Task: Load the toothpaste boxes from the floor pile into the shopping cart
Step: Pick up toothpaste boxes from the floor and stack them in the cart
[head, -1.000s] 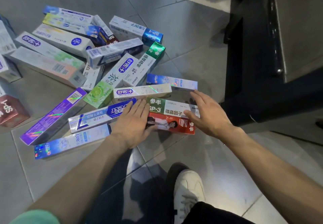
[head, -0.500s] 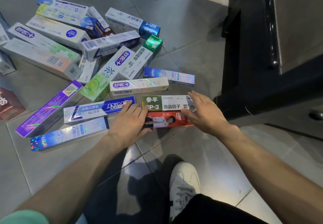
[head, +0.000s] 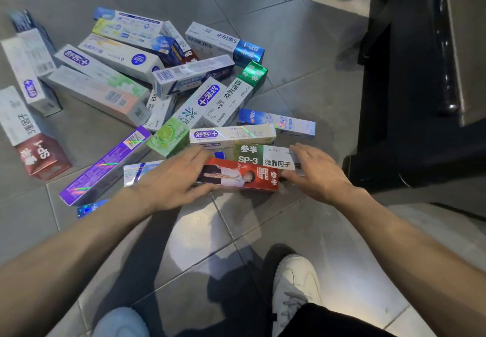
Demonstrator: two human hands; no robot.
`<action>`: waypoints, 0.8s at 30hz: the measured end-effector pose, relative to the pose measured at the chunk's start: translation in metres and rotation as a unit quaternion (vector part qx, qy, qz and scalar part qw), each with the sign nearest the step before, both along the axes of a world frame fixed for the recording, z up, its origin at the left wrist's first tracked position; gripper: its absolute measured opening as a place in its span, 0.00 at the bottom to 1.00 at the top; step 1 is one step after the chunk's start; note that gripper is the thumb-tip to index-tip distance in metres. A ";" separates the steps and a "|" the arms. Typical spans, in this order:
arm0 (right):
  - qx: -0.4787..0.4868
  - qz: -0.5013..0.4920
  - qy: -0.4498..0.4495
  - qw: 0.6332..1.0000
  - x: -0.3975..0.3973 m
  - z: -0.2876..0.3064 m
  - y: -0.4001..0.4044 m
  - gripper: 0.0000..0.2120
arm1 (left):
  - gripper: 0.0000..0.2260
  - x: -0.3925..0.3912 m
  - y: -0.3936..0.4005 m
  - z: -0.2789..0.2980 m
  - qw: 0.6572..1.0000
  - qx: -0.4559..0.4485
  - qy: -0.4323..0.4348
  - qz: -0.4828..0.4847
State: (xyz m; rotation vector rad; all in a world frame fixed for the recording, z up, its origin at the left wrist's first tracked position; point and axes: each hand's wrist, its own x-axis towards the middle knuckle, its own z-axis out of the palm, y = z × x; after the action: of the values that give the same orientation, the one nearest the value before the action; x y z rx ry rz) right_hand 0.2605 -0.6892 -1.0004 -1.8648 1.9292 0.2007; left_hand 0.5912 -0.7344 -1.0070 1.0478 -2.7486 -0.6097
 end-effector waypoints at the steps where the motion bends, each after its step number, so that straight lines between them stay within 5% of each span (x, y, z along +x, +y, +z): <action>1: 0.001 0.016 0.008 1.000 0.002 -0.002 -0.002 0.38 | 0.30 0.007 -0.003 0.004 1.000 -0.003 -0.007 -0.002; 5: -0.006 0.045 0.064 0.997 0.011 -0.010 -0.013 0.41 | 0.30 0.032 -0.012 0.023 0.999 -0.006 -0.039 -0.009; 9: 0.008 0.024 0.083 0.996 0.018 -0.015 -0.019 0.30 | 0.25 0.055 -0.023 0.043 0.998 -0.005 -0.064 -0.011; 15: 0.071 -0.053 0.000 0.996 0.030 0.031 -0.011 0.22 | 0.28 0.075 -0.012 0.095 0.997 0.030 -0.052 0.051; 20: 0.071 -0.205 -0.166 0.962 0.061 0.136 -0.002 0.26 | 0.23 0.071 0.022 0.187 0.962 0.100 0.043 0.252; 24: 0.046 -0.259 -0.260 0.929 0.102 0.271 0.002 0.30 | 0.22 0.054 0.043 0.305 0.878 0.168 0.121 0.431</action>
State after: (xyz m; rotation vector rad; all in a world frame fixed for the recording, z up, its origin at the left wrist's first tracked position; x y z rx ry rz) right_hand 0.3627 -0.6875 -0.7290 -1.1303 1.8959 -0.3319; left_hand 0.6450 -0.6912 -0.7020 1.9192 -1.7033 -0.9593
